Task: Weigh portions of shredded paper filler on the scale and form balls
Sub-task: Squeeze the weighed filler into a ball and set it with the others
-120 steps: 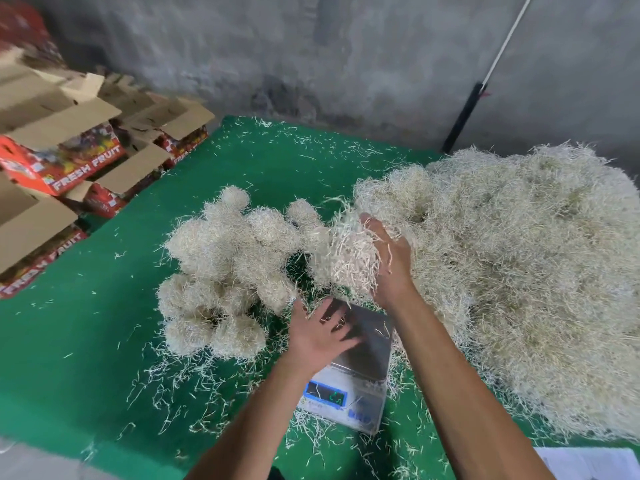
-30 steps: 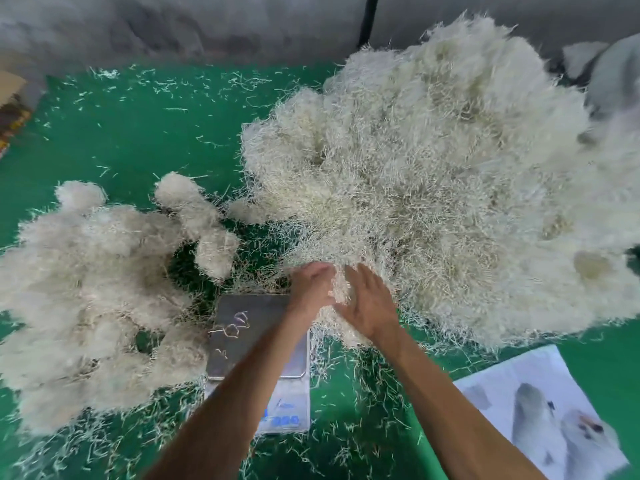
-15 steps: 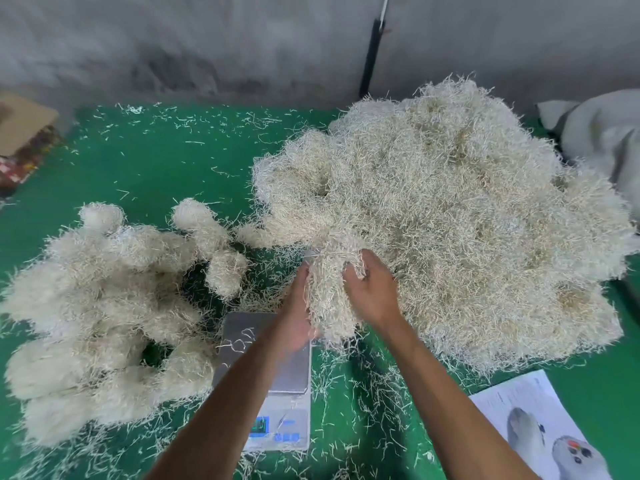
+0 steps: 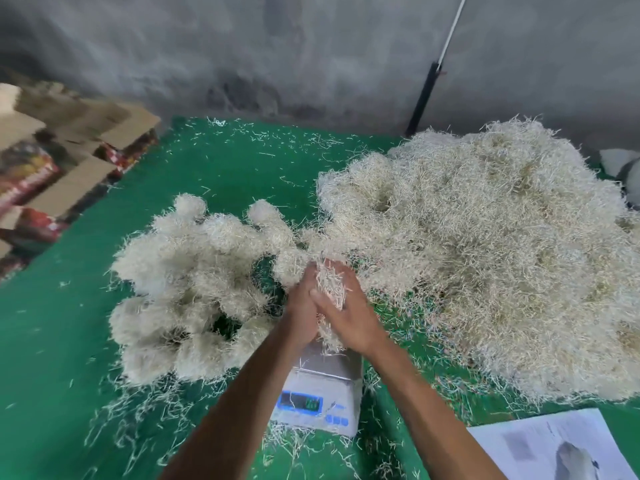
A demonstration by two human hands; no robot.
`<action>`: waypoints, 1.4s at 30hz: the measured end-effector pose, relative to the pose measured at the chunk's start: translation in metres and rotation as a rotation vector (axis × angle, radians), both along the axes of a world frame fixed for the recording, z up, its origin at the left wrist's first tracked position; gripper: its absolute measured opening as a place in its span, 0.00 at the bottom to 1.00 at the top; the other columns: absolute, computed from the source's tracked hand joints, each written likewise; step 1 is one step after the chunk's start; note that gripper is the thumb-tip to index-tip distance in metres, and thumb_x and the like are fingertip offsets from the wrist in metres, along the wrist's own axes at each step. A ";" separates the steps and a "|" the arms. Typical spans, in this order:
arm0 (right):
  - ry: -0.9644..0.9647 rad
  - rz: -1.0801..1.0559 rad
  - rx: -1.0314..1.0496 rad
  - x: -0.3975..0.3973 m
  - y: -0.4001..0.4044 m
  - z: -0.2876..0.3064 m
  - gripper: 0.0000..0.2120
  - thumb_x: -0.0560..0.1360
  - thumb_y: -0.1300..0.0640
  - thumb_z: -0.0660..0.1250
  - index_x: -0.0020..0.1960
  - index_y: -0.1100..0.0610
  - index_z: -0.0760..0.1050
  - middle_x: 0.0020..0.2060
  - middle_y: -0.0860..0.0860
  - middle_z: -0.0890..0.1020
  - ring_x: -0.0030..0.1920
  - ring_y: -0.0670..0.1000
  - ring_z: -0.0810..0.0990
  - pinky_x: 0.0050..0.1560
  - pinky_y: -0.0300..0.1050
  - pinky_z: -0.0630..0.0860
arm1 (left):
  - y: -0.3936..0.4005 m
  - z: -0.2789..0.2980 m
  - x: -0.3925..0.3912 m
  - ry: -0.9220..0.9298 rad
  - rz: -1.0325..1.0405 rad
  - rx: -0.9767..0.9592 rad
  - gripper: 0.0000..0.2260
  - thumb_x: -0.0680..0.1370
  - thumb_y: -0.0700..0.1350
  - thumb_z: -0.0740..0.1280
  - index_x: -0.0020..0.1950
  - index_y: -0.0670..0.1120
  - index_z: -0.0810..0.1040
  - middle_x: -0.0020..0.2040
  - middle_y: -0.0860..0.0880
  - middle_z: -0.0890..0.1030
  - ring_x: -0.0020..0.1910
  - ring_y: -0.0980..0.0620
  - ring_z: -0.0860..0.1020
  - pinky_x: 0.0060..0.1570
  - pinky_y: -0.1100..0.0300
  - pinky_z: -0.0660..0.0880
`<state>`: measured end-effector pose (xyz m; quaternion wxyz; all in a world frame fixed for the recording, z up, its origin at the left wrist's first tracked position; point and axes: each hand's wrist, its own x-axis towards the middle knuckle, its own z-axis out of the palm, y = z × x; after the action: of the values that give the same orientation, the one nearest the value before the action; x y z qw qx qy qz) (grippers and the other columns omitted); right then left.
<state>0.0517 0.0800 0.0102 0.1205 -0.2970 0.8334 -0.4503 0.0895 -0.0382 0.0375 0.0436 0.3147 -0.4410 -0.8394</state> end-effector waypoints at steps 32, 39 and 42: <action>0.113 -0.260 0.001 0.038 0.024 -0.036 0.41 0.76 0.25 0.62 0.78 0.51 0.65 0.78 0.50 0.68 0.75 0.47 0.67 0.73 0.52 0.66 | -0.040 -0.071 0.079 -0.232 -0.069 -0.939 0.26 0.79 0.56 0.68 0.56 0.30 0.76 0.41 0.45 0.81 0.28 0.53 0.78 0.22 0.67 0.70; 0.070 -0.276 0.006 0.042 0.027 -0.041 0.39 0.77 0.26 0.62 0.78 0.49 0.64 0.77 0.48 0.68 0.74 0.46 0.67 0.74 0.51 0.65 | -0.040 -0.073 0.080 -0.259 -0.035 -0.869 0.17 0.77 0.57 0.71 0.60 0.48 0.80 0.34 0.54 0.80 0.23 0.66 0.75 0.20 0.72 0.67; 0.047 -0.301 0.008 0.043 0.028 -0.042 0.42 0.75 0.24 0.62 0.79 0.49 0.64 0.77 0.46 0.68 0.73 0.44 0.67 0.73 0.48 0.65 | -0.042 -0.074 0.080 -0.266 -0.015 -0.849 0.16 0.77 0.58 0.71 0.59 0.50 0.80 0.33 0.54 0.79 0.23 0.68 0.73 0.20 0.72 0.68</action>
<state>0.0945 0.1083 -0.0318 0.0333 -0.1788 0.8729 -0.4527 0.1697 -0.0801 -0.0362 0.1054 0.3710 -0.7506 -0.5365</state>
